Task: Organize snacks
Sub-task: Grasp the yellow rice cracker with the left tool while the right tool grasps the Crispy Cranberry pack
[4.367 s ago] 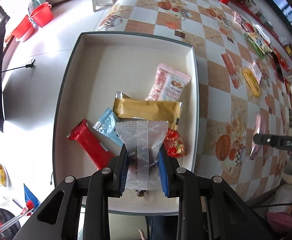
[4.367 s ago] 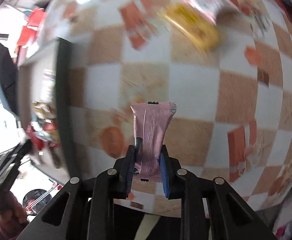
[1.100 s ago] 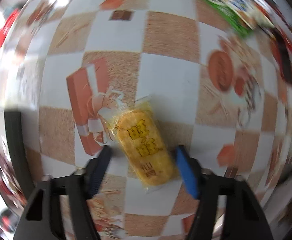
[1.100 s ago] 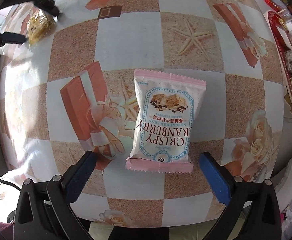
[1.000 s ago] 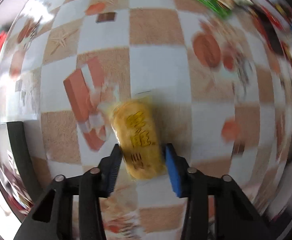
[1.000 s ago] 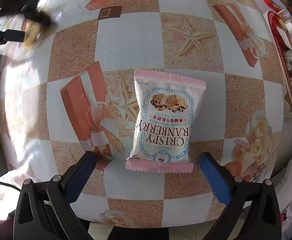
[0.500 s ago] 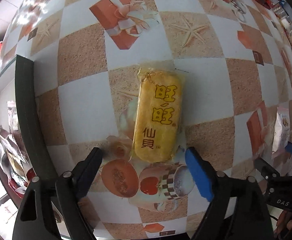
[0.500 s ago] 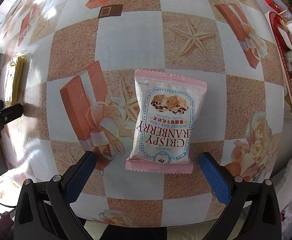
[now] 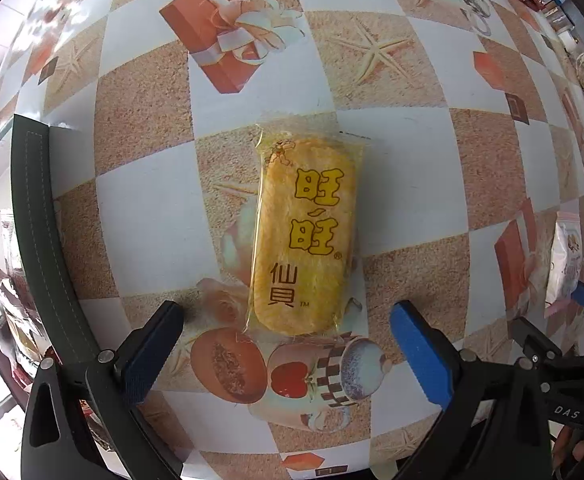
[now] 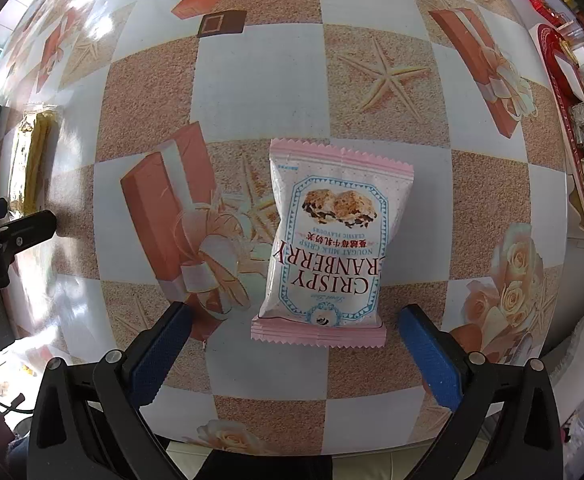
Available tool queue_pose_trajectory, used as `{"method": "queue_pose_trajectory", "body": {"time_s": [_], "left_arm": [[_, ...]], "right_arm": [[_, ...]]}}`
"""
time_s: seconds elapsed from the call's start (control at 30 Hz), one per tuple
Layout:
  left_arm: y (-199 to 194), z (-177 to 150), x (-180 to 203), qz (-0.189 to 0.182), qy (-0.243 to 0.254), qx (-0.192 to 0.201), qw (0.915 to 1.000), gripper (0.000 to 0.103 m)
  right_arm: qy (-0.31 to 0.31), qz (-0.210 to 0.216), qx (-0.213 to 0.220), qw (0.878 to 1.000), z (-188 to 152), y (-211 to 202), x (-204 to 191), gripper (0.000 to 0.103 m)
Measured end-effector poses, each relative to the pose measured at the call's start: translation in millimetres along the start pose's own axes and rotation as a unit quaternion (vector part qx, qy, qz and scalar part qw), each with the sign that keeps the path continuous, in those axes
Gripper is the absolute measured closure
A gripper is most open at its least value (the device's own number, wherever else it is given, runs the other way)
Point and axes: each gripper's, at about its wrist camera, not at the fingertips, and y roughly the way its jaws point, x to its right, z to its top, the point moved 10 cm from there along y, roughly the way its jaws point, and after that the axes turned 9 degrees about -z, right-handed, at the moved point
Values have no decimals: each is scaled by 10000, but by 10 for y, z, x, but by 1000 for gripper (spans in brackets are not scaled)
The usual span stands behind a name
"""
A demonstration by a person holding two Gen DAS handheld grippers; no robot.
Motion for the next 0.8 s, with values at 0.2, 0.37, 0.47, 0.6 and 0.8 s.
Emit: {"method": "queue_pose_trajectory", "body": {"time_s": [0.2, 0.37, 0.47, 0.6, 0.8], "left_arm": [[-36, -154, -62, -4, 35, 74, 10000, 0], [-46, -136, -59, -4, 34, 77, 10000, 0], [-68, -124, -56, -4, 42, 87, 10000, 0], [-71, -109, -44, -4, 41, 93, 9999, 0], [-52, -68, -31, -4, 40, 90, 10000, 0]], "right_arm": [[-30, 1, 24, 10000, 15, -2, -2, 0], [-8, 5, 67, 10000, 9, -4, -8, 0], [7, 8, 77, 10000, 9, -8, -12, 0], [28, 12, 103, 9999, 11, -9, -9, 0], [43, 18, 118, 9999, 13, -11, -6, 0]]}}
